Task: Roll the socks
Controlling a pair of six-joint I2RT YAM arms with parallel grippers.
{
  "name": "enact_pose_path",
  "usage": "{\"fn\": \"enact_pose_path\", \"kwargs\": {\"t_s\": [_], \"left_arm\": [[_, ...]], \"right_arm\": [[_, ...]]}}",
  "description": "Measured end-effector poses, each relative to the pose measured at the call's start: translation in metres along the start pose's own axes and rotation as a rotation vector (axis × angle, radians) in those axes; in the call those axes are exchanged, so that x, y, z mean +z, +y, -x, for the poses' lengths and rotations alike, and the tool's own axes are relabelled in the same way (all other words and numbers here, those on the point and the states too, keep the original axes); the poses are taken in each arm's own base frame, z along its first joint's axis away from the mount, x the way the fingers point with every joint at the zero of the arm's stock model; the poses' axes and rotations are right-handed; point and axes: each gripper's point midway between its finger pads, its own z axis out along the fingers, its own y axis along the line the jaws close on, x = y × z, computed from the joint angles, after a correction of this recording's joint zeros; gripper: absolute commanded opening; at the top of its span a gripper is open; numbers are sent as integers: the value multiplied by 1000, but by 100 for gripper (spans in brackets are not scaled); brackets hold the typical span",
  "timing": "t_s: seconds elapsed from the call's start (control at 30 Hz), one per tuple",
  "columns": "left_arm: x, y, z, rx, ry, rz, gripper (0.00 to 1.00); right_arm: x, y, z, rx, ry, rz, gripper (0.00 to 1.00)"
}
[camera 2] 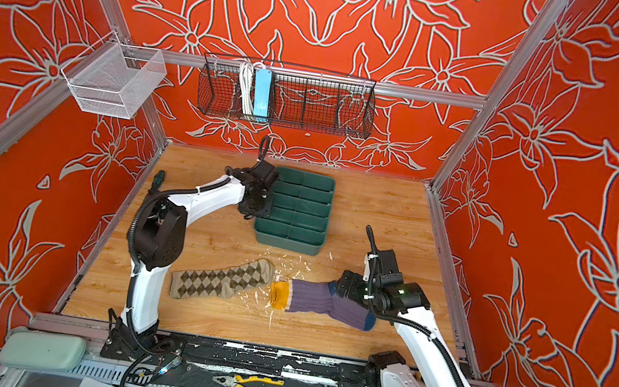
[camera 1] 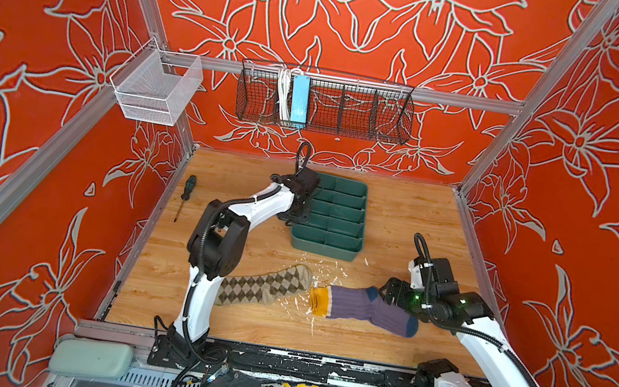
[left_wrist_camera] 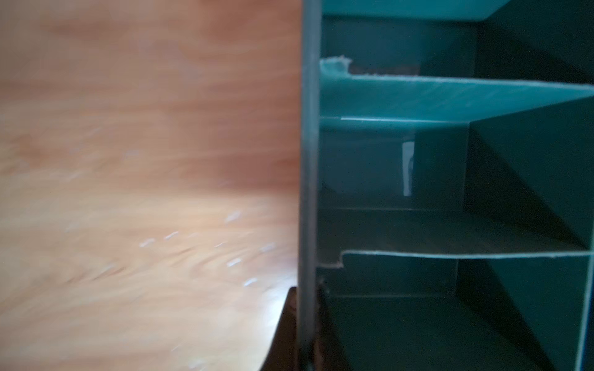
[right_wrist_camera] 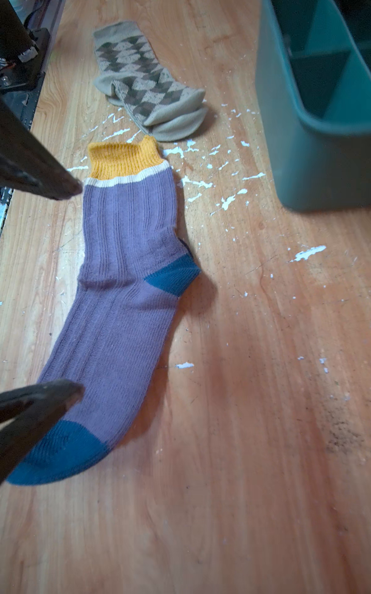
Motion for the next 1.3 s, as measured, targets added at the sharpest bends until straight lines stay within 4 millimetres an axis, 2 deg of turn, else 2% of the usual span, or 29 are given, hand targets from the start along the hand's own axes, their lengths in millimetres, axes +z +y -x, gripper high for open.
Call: {"fn": "enact_pose_path", "kwargs": {"t_s": [0.17,0.3,0.67,0.97,1.13,1.2,1.3], "left_arm": [[-4,77,-4,-54,-12,60,0],[1,115,-11,-68,-11,91,0],[-5,134,-17,36,-40,96,0],[-15,177,-35,22,-22,116,0],[-24,186,-38,33,-36,142,0],[-25,187,-38,35,-36,145,7],[-26,191,-39,41,-34,164,27]], "right_arm": [[3,2,2,-1,-9,7,90],[5,3,5,-3,-14,11,90],[9,6,7,-4,-5,20,90],[9,7,7,-13,-5,24,90],[10,8,6,-19,2,32,90],[10,8,6,-21,6,29,91],[7,10,8,-23,5,28,93]]}}
